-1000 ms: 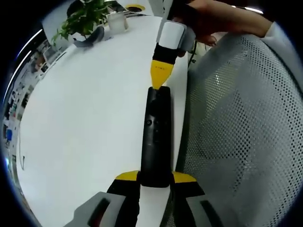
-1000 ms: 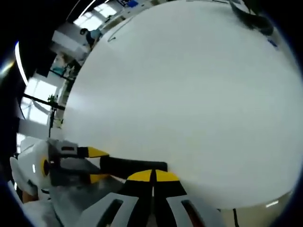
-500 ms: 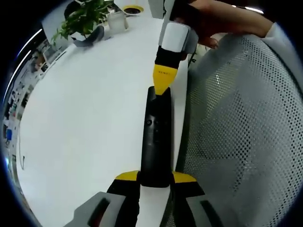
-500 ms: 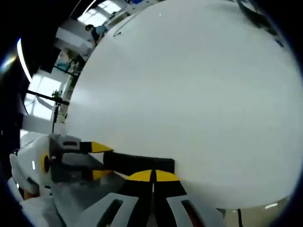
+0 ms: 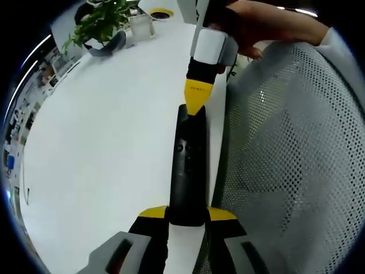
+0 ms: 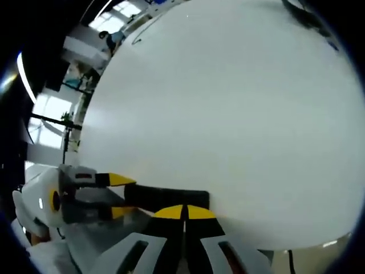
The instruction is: Press the specified remote control buttons in sequence, fully releasing each button before pressing the next.
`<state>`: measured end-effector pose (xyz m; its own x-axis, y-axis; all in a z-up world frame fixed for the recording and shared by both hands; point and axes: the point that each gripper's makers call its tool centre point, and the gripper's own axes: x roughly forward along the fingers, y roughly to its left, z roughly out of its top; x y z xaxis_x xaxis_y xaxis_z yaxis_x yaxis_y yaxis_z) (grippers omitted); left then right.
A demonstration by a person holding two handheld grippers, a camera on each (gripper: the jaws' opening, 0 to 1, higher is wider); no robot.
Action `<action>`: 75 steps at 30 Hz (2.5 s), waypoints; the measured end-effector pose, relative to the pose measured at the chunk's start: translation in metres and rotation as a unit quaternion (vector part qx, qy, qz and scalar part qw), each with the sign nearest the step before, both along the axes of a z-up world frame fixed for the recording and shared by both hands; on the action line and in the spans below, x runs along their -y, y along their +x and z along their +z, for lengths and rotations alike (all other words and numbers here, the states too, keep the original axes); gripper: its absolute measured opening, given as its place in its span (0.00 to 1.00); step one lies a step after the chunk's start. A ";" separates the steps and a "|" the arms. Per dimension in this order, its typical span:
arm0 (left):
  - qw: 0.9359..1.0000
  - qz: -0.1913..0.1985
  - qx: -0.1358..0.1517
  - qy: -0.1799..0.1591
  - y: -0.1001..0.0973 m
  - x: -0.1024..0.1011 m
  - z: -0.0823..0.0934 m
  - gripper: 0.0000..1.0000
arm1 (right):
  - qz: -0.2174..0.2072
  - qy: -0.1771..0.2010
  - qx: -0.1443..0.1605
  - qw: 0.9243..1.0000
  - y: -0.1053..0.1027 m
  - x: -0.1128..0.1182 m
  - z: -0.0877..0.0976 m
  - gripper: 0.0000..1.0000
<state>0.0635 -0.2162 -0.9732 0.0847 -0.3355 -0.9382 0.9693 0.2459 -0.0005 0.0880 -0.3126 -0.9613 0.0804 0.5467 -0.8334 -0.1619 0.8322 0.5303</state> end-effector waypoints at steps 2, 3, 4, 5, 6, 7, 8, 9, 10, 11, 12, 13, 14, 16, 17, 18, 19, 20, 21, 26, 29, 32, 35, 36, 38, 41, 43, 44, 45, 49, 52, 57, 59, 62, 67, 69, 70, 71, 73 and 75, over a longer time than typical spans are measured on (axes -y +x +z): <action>1.000 -0.001 0.000 0.000 0.000 0.000 0.000 0.24 | -0.002 -0.001 -0.001 1.000 0.000 0.000 0.000 0.00; 1.000 -0.001 0.000 0.000 0.000 0.000 0.000 0.24 | -0.002 -0.001 -0.001 1.000 0.000 0.000 0.000 0.00; 1.000 -0.001 -0.001 -0.001 0.001 0.000 0.000 0.24 | -0.003 0.000 -0.001 1.000 0.000 0.000 0.000 0.00; 1.000 0.000 -0.001 -0.001 0.001 0.000 0.000 0.24 | -0.005 0.000 -0.002 1.000 0.001 0.000 0.000 0.00; 1.000 0.000 -0.001 -0.002 0.001 0.000 0.000 0.24 | -0.006 0.001 -0.003 1.000 0.001 0.000 0.000 0.00; 1.000 0.000 -0.001 -0.002 0.001 0.000 0.000 0.24 | -0.008 0.002 -0.004 1.000 0.001 0.000 0.000 0.00; 1.000 -0.001 -0.001 -0.002 0.001 0.000 0.000 0.24 | -0.012 0.003 -0.004 1.000 0.001 0.000 0.000 0.00; 1.000 -0.001 -0.001 -0.002 0.001 0.000 0.000 0.24 | -0.007 0.002 0.001 1.000 0.001 0.000 0.000 0.00; 1.000 -0.001 -0.001 -0.002 0.001 0.000 0.000 0.24 | -0.002 -0.001 0.005 1.000 0.001 -0.001 0.000 0.00; 1.000 -0.001 -0.001 -0.001 0.001 0.000 0.000 0.24 | 0.001 -0.005 0.010 1.000 0.001 -0.001 0.000 0.00; 1.000 -0.002 -0.002 -0.001 0.001 0.000 -0.001 0.24 | 0.005 -0.007 0.015 1.000 0.001 -0.002 0.000 0.00; 1.000 -0.002 -0.002 -0.001 0.001 0.000 -0.001 0.24 | 0.007 -0.009 0.018 1.000 0.001 -0.002 0.000 0.00; 1.000 -0.003 -0.002 -0.001 0.001 0.000 -0.001 0.24 | 0.004 -0.011 0.020 1.000 0.002 -0.002 0.000 0.00; 1.000 -0.002 -0.002 -0.001 0.001 0.000 0.000 0.24 | 0.018 -0.021 0.030 0.999 0.003 -0.002 0.000 0.00; 1.000 -0.002 -0.002 -0.001 0.001 0.000 0.000 0.24 | 0.020 -0.023 0.032 0.999 0.003 -0.002 0.000 0.00; 1.000 -0.002 -0.002 -0.001 0.001 0.000 0.000 0.24 | 0.021 -0.023 0.033 0.999 0.003 -0.002 0.000 0.00; 1.000 -0.002 -0.001 -0.001 0.001 0.000 0.000 0.24 | 0.020 -0.022 0.032 0.999 0.003 -0.001 -0.001 0.00; 1.000 -0.001 -0.001 -0.001 0.001 0.000 0.000 0.24 | 0.014 -0.016 0.026 0.999 0.003 0.000 0.000 0.00; 1.000 -0.001 0.000 -0.001 0.001 0.000 0.000 0.24 | 0.012 -0.012 0.023 1.000 0.003 0.000 0.000 0.00; 1.000 0.000 0.000 -0.002 0.001 0.000 0.000 0.24 | 0.029 -0.023 0.028 0.999 0.002 -0.002 0.001 0.00; 1.000 0.001 0.000 -0.001 0.001 0.000 0.000 0.24 | 0.047 -0.039 0.054 0.997 0.004 -0.002 0.003 0.00; 1.000 0.002 0.001 -0.001 0.001 0.000 0.000 0.24 | 0.046 -0.018 0.051 0.997 0.004 -0.006 0.005 0.00; 1.000 0.002 0.001 -0.002 0.001 0.000 -0.001 0.24 | 0.038 0.001 0.043 0.998 0.003 -0.009 0.007 0.00; 1.000 0.002 0.001 -0.002 0.000 0.001 0.000 0.24 | 0.038 0.001 0.043 0.998 0.003 -0.008 0.006 0.00; 1.000 0.003 0.001 -0.002 0.000 0.001 0.000 0.24 | 0.037 -0.006 0.040 0.999 0.002 -0.007 0.004 0.00; 1.000 0.004 0.001 -0.002 0.000 0.001 -0.001 0.24 | 0.047 -0.018 0.036 0.998 -0.001 -0.007 0.000 0.00; 1.000 0.004 0.001 -0.003 0.000 0.001 -0.001 0.24 | 0.051 -0.013 0.039 0.998 -0.001 -0.009 0.002 0.00; 1.000 0.005 0.001 -0.004 0.000 0.001 -0.001 0.24 | 0.053 -0.010 0.042 0.998 -0.001 -0.010 0.003 0.00; 1.000 0.005 0.001 -0.004 0.000 0.001 -0.001 0.24 | 0.054 -0.010 0.043 0.998 -0.001 -0.010 0.003 0.00; 1.000 0.004 0.001 -0.003 0.000 0.001 -0.001 0.24 | 0.066 -0.016 0.043 0.997 -0.003 -0.012 -0.001 0.00; 1.000 0.005 0.000 -0.004 0.000 0.001 -0.001 0.24 | 0.071 -0.019 0.049 0.996 -0.002 -0.011 0.000 0.00; 1.000 0.007 0.002 -0.006 0.000 0.001 -0.001 0.24 | 0.065 -0.016 0.045 0.997 -0.002 -0.011 -0.001 0.00; 1.000 0.006 0.002 -0.006 0.000 0.001 -0.001 0.24 | 0.067 -0.016 0.046 0.997 -0.002 -0.012 -0.001 0.00; 1.000 0.004 0.001 -0.005 0.000 0.001 0.000 0.24 | 0.050 -0.005 0.028 0.998 -0.001 -0.011 -0.001 0.00; 1.000 0.001 0.001 -0.002 0.000 0.002 0.000 0.24 | 0.049 -0.008 0.001 0.999 0.000 -0.012 -0.002 0.00; 1.000 0.000 0.000 -0.001 0.000 0.002 0.000 0.24 | 0.055 -0.014 -0.001 0.998 -0.001 -0.013 -0.001 0.00; 1.000 0.000 0.000 -0.001 -0.001 0.002 0.000 0.24 | 0.057 -0.014 0.001 0.998 -0.002 -0.013 -0.001 0.00; 1.000 0.000 0.000 -0.001 -0.001 0.002 0.000 0.24 | 0.059 -0.013 0.006 0.998 -0.003 -0.012 -0.001 0.00; 1.000 0.000 0.000 -0.001 -0.001 0.002 -0.001 0.24 | 0.055 -0.005 0.010 0.998 -0.003 -0.010 -0.001 0.00; 1.000 0.002 0.001 -0.001 -0.001 0.002 -0.001 0.24 | 0.053 -0.001 0.005 0.999 -0.003 -0.011 -0.001 0.00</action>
<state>0.0623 -0.2177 -0.9737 0.0871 -0.3376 -0.9372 0.9683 0.2499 0.0000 0.0853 -0.3016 -0.9626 0.0308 0.5517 -0.8335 -0.2552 0.8106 0.5271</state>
